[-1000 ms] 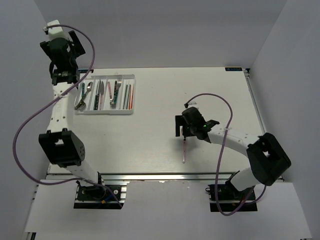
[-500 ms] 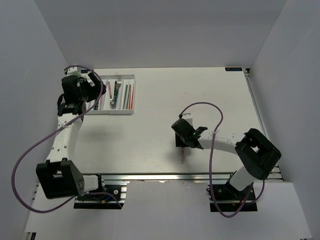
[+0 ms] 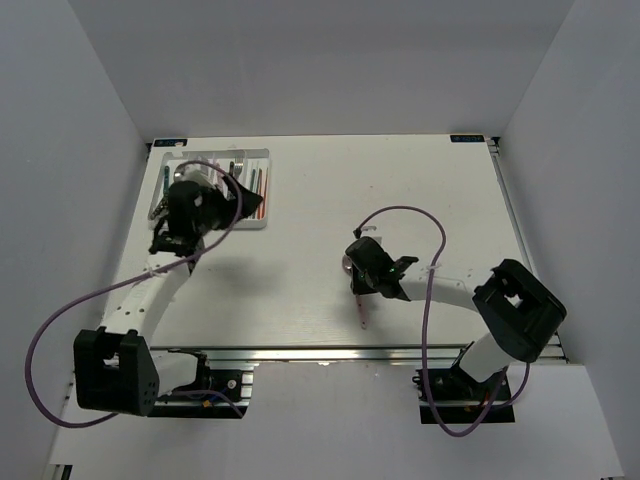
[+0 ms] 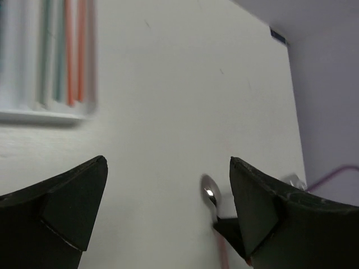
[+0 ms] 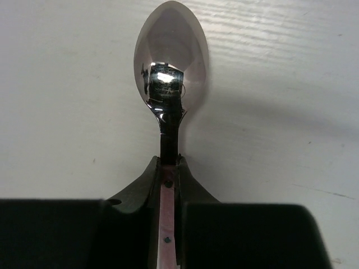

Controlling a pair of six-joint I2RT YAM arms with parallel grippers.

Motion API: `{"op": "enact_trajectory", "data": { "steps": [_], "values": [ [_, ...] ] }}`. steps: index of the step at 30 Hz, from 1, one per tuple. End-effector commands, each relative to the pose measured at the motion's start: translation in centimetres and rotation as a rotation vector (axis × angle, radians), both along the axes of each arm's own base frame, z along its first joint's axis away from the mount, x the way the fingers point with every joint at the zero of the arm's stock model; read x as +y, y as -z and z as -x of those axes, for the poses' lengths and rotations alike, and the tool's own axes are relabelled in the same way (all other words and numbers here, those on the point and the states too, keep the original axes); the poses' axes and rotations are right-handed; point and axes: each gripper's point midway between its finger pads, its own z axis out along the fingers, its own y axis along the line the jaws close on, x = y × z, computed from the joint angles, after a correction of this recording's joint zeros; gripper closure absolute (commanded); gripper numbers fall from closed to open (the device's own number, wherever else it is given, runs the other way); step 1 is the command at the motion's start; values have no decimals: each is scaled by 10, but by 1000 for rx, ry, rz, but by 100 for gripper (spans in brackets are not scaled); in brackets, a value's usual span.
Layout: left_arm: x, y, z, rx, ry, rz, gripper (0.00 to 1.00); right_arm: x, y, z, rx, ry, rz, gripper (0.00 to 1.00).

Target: Sort the eating utensils into containers

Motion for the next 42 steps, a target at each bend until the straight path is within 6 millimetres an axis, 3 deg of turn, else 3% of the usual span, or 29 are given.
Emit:
{"op": "enact_trajectory", "data": {
  "steps": [1,5,11,13,16,17,20,24,25,27,29,33,34,36,37,39,40,41,42],
  "values": [
    [-69,-9,22,-44,114,189,2,28,-40,2,-86,-140,-154,100],
    [-131,-3,57,-53,250,408,2,47,-85,0,-185,-198,-299,100],
    [-160,1,69,-20,280,575,2,59,-125,8,-270,-235,-399,100],
    [-167,-11,71,-51,309,651,3,67,-134,12,-290,-259,-440,100],
    [-178,-11,73,-15,333,742,12,74,-138,13,-300,-261,-446,100],
    [-184,-4,74,13,343,745,20,77,-140,15,-302,-268,-448,100],
    [-193,8,74,61,356,752,30,82,-147,14,-324,-267,-452,100],
    [-195,20,77,94,355,743,35,81,-155,9,-356,-236,-448,100],
    [-195,20,77,97,357,747,41,82,-158,7,-362,-236,-452,100],
    [-197,18,80,96,376,754,62,84,-154,5,-362,-238,-436,100],
    [-201,13,79,93,392,757,64,86,-151,2,-360,-238,-419,100],
    [-208,14,79,115,432,729,95,83,-149,-3,-377,-218,-400,100],
    [-211,12,79,106,454,711,100,82,-149,-4,-381,-214,-399,100],
    [-213,11,79,89,481,682,100,80,-151,-4,-394,-211,-402,100],
    [-217,4,79,70,517,674,100,79,-152,-4,-400,-212,-399,96],
    [-221,1,76,41,571,610,100,74,-156,-3,-412,-203,-399,68],
    [-218,1,69,30,581,573,100,71,-156,-4,-416,-193,-393,11],
    [-219,-18,60,-21,615,535,100,65,-161,-6,-435,-171,-384,11],
    [-210,9,53,100,560,437,100,58,-157,-6,-430,-158,-355,11]
  ]
}}
